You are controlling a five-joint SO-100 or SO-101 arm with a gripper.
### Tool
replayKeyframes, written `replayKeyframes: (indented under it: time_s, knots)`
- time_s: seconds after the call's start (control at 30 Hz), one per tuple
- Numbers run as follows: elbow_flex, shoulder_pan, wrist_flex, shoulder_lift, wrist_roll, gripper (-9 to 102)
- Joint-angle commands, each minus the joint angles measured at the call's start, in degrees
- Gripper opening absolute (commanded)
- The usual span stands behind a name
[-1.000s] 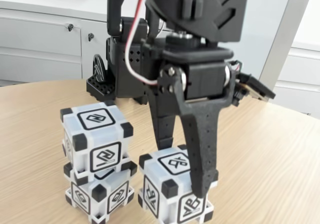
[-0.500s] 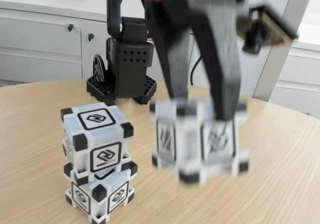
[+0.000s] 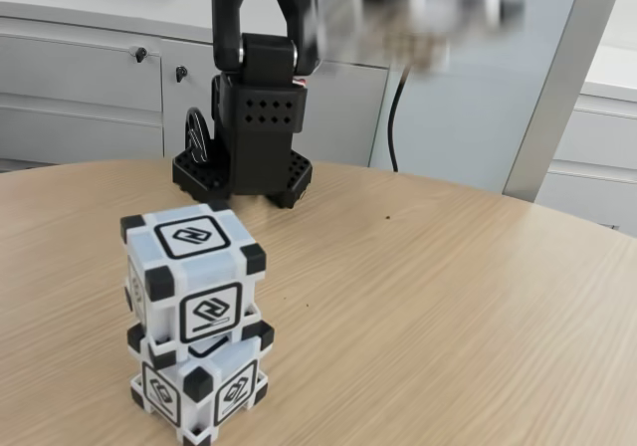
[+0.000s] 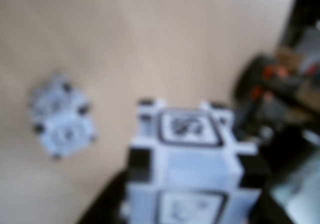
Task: Stack cubes from left to right.
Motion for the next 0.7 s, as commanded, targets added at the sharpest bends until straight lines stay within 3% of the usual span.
replayKeyframes:
  time_s: [0.0, 0.2, 0.67]
  knots:
    - [-11.25, 0.53, 1.58, -3.96, 0.7, 21]
    - [-13.89, 1.05, 1.32, -12.3, -0.53, 20]
    - [-10.9, 12.92, 1.49, -16.0, -5.1, 20]
